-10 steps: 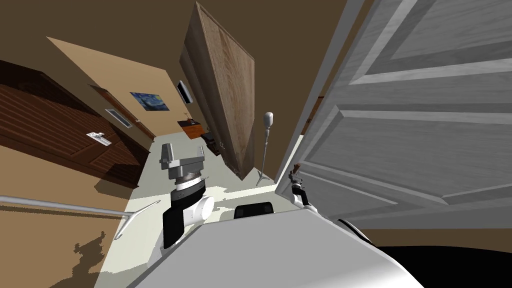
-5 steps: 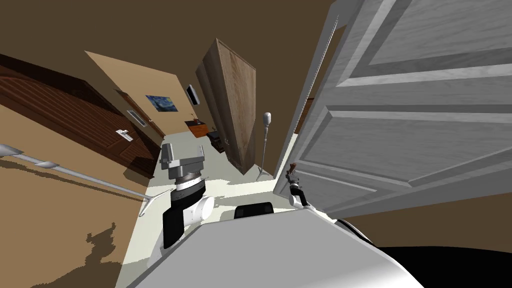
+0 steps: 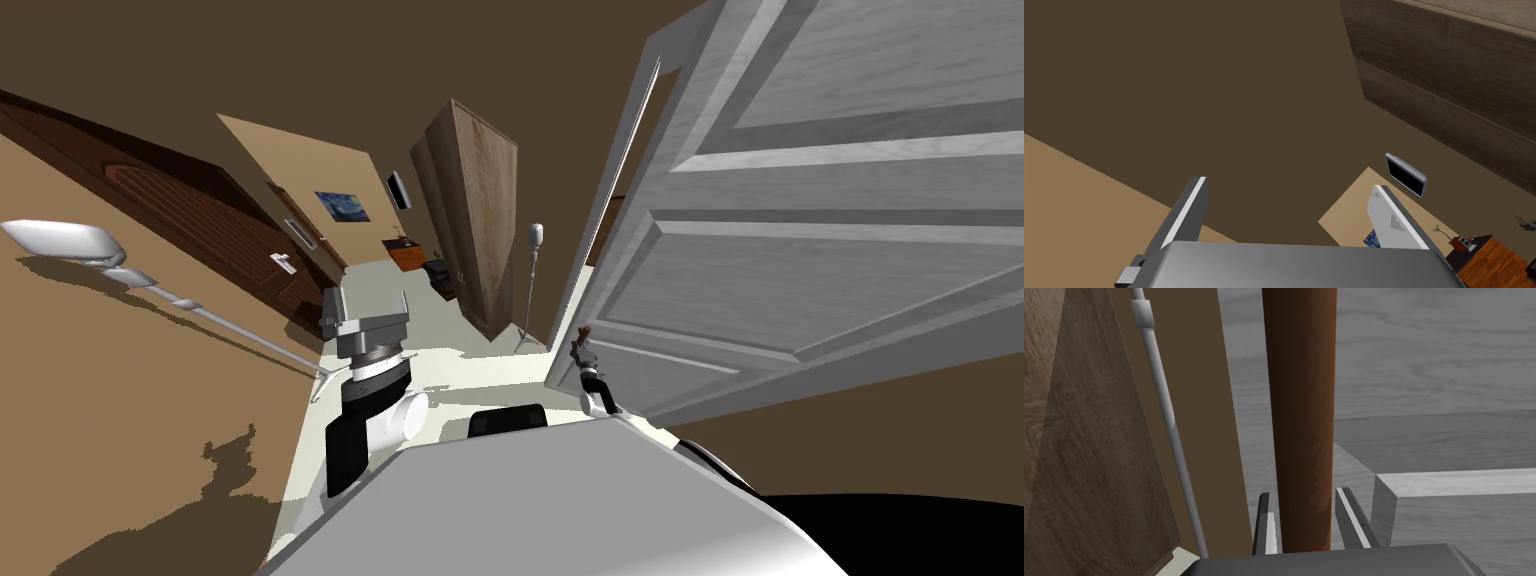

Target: Pull the door open

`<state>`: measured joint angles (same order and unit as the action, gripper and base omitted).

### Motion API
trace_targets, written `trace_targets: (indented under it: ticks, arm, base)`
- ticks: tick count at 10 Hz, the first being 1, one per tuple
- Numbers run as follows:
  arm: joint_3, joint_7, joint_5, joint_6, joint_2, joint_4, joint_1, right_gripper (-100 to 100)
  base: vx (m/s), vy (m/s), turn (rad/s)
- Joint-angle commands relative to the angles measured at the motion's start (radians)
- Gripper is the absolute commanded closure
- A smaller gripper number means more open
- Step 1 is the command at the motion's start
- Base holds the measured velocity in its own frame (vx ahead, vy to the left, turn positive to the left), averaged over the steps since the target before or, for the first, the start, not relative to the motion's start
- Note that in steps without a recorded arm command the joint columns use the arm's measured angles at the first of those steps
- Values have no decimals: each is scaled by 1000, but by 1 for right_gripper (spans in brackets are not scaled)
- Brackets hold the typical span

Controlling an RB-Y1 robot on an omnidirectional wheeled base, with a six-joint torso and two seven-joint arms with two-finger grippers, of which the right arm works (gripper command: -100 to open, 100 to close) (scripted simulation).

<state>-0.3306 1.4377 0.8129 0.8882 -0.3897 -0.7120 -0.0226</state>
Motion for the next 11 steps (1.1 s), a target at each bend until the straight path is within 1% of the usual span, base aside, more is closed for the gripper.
trace_targets:
  ticks: [1, 3, 4, 5, 9, 10, 11]
  arm:
    - [-28, 23, -13, 4, -15, -13, 13, 100]
    - [-51, 43, -23, 9, -29, -22, 20, 100]
    - [-44, 37, -20, 9, -24, -11, 14, 100]
    - [-68, 59, -31, 17, -36, -16, 24, 100]
    - [-116, 104, -52, 38, -72, -33, 41, 100]
    - [-133, 120, -60, 46, -84, -39, 47, 100]
    - [-143, 128, -64, 50, -92, -43, 51, 100]
  base:
    - [-274, 1, 108]
    - [-264, -23, 79]
    - [-109, -10, 27]
    - [-164, -22, 87]
    - [-224, -23, 81]
    - [-221, -26, 87]
    - [-206, -58, 73]
